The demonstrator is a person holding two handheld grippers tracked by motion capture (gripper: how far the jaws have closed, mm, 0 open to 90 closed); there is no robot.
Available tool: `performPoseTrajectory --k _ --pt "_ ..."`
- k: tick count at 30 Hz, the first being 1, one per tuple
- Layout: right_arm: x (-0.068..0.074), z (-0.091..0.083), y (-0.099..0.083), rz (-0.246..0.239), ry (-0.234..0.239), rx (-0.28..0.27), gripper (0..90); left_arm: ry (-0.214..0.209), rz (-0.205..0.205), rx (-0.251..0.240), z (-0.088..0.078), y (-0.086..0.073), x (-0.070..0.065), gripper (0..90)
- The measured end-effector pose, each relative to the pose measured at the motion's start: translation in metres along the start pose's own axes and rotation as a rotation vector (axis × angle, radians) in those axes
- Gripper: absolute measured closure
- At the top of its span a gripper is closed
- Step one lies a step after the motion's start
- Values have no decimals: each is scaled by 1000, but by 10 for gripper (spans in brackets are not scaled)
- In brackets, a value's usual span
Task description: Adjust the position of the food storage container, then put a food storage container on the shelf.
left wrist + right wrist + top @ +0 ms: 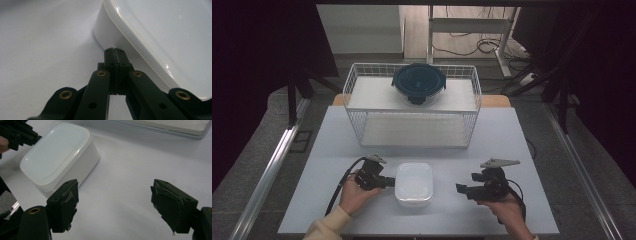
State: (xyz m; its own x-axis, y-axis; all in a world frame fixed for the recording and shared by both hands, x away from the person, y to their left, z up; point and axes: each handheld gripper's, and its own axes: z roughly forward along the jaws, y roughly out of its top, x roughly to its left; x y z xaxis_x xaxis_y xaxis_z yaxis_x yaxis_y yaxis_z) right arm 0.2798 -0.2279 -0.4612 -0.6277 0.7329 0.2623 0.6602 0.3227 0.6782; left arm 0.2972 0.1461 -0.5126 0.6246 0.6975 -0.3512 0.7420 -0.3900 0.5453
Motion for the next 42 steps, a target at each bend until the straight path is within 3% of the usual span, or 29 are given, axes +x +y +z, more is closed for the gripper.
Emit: performPoseTrajectory --k 5,9,14,17,19,22,27,33,39,42 --pt "3 1 -1 -21 12 -4 216 17 2 -24 -8 -1 1 900" --pt "5 1 -1 -41 27 -21 198 44 14 -79 -27 -6 -5 850" --pt "8 -2 -2 -45 50 -71 207 85 -27 -206 -52 -18 -12 527" --pt "7 -1 -4 -13 42 -72 219 112 -45 -235 -57 -21 -14 359" --pt "6 0 -4 -6 36 -69 220 104 -56 -230 -57 -22 -12 318" --pt "7 1 -4 2 59 -61 226 110 -63 -239 -57 -25 -9 326" --pt "10 5 -4 -37 59 -22 222 102 -61 -239 -59 -25 -9 293" --pt "9 5 -3 -46 58 -31 221 90 -35 -249 -63 -25 -18 229" --pt "9 5 1 -12 40 -48 228 95 -33 -248 -64 -22 -25 225" --pt "11 3 1 6 43 -47 228 76 -17 -249 -63 -17 -31 227"
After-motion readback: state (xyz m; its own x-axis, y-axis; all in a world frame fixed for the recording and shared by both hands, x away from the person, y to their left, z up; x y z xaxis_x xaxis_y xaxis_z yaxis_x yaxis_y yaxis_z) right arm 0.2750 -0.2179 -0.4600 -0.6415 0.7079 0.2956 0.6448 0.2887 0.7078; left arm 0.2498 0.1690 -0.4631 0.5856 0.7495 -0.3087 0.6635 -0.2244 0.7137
